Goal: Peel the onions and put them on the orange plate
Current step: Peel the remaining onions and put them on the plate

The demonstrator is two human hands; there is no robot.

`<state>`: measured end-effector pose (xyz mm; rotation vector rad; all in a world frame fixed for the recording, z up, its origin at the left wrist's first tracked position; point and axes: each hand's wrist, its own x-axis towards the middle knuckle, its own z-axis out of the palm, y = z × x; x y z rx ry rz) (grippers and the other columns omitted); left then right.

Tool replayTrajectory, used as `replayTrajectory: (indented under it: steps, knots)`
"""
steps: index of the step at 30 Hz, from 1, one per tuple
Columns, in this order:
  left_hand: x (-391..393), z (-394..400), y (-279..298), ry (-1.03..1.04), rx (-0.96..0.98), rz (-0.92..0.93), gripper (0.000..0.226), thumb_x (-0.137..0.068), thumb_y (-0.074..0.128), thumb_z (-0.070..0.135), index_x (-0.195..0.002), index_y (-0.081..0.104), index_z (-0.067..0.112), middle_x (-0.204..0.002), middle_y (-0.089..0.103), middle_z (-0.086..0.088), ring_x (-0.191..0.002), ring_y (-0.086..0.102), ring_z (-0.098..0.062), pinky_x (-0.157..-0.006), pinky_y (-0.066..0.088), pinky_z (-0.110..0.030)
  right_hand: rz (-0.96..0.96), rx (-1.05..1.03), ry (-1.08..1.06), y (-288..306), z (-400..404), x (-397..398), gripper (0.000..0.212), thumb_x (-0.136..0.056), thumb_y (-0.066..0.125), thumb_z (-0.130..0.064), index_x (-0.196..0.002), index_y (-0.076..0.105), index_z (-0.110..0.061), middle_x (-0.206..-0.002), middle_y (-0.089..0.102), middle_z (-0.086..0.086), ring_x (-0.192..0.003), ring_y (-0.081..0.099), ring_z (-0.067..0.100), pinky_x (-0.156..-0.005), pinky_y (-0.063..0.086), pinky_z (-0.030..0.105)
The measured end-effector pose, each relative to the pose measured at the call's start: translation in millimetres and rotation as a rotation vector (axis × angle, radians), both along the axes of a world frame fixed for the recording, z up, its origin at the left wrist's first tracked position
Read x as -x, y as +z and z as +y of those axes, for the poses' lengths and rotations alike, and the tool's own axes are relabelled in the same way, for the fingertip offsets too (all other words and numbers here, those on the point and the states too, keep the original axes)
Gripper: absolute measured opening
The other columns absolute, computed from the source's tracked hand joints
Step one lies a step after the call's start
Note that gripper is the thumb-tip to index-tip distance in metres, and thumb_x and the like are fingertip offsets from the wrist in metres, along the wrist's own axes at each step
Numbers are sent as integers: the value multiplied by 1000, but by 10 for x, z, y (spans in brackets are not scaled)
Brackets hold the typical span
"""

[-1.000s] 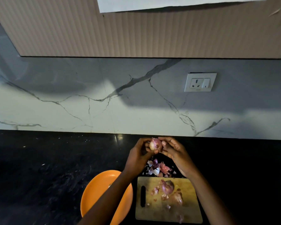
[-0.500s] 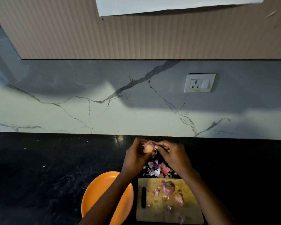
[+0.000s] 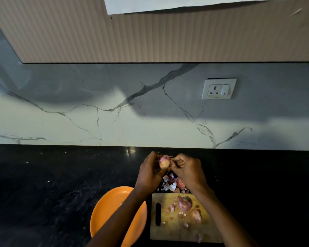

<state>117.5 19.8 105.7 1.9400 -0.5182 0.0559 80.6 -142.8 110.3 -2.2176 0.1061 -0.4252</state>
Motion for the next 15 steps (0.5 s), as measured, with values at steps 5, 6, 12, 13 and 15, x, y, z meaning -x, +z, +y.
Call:
replayTrajectory:
  steps: [5,6,12,13,15]
  knots:
    - [-6,-6,-5,-12,40,30,30,-84,78,8,-105,58,12,-107,69,3,-96,67,0,-74,54,-14,39,21,-44,44,48,12,15,-81,82,-13,-88,70,-16,-78,70,-7,-70,64,-2,-58,50,9]
    - [-7,-2,-5,-17,52,40,30,-84,78,7,-105,57,12,-107,70,4,-96,68,-1,-74,55,-16,36,19,-46,57,51,15,15,-81,82,-13,-88,69,-15,-79,70,-6,-70,64,-1,-57,50,10]
    - [-32,55,21,-67,119,121,33,-85,78,8,-110,57,12,-110,72,8,-101,69,-4,-80,56,-20,27,-81,-28,83,55,19,18,-78,84,-8,-86,71,-15,-75,68,-12,-66,63,-11,-58,48,6]
    - [-40,70,20,-73,129,134,34,-85,77,8,-111,57,10,-110,71,8,-102,68,-4,-81,56,-20,19,-92,-15,71,47,16,16,-79,83,-9,-87,71,-15,-76,69,-13,-68,64,-9,-61,49,7]
    - [-61,111,15,-68,145,157,36,-84,77,7,-113,56,9,-111,70,8,-102,68,-3,-80,56,-20,-5,-122,30,45,6,10,9,-85,79,-12,-91,74,-16,-80,72,-12,-75,68,-4,-68,54,14]
